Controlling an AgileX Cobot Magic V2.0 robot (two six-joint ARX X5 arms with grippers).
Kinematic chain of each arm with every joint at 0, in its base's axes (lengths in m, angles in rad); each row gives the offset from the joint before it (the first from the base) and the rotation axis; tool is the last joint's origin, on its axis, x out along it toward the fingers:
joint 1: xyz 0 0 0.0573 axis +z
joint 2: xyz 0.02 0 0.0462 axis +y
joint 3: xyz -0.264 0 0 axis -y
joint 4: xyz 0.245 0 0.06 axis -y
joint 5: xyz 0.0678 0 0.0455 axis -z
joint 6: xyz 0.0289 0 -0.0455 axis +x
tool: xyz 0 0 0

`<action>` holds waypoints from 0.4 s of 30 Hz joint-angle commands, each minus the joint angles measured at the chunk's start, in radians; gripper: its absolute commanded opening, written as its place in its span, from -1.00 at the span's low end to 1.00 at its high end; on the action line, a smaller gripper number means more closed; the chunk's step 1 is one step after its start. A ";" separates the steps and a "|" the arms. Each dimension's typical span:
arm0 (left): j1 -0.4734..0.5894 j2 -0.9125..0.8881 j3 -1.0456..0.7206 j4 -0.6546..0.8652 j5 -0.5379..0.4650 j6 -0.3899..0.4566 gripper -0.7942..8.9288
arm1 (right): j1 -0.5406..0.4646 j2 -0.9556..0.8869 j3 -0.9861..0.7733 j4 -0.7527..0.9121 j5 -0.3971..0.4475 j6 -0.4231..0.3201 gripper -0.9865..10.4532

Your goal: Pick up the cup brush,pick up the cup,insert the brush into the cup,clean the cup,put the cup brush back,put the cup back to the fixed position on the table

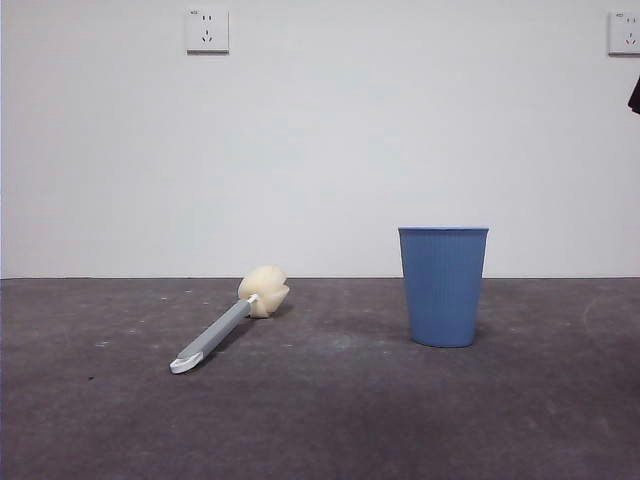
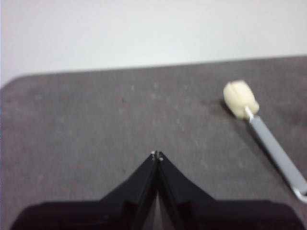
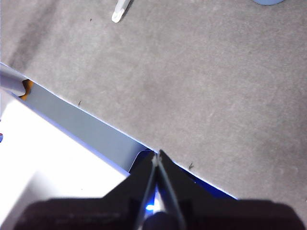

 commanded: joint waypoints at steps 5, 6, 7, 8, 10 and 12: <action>0.003 -0.003 -0.013 -0.036 0.000 -0.009 -0.84 | 0.001 -0.002 0.004 0.009 0.003 0.005 -0.82; 0.003 -0.002 -0.013 -0.036 0.000 -0.009 -0.84 | 0.001 -0.002 0.004 0.009 0.003 0.005 -0.82; 0.003 0.001 -0.013 -0.036 -0.003 -0.009 -0.84 | 0.001 -0.002 0.004 0.009 0.003 0.005 -0.82; 0.003 0.001 -0.013 -0.036 -0.003 -0.009 -0.84 | 0.001 -0.002 0.004 0.009 0.003 0.005 -0.82; 0.003 0.001 -0.013 -0.036 -0.002 -0.009 -0.84 | 0.001 -0.002 0.004 0.009 0.003 0.005 -0.82; 0.003 0.001 -0.013 -0.036 -0.003 -0.009 -0.84 | 0.001 -0.002 0.004 0.009 0.003 0.005 -0.82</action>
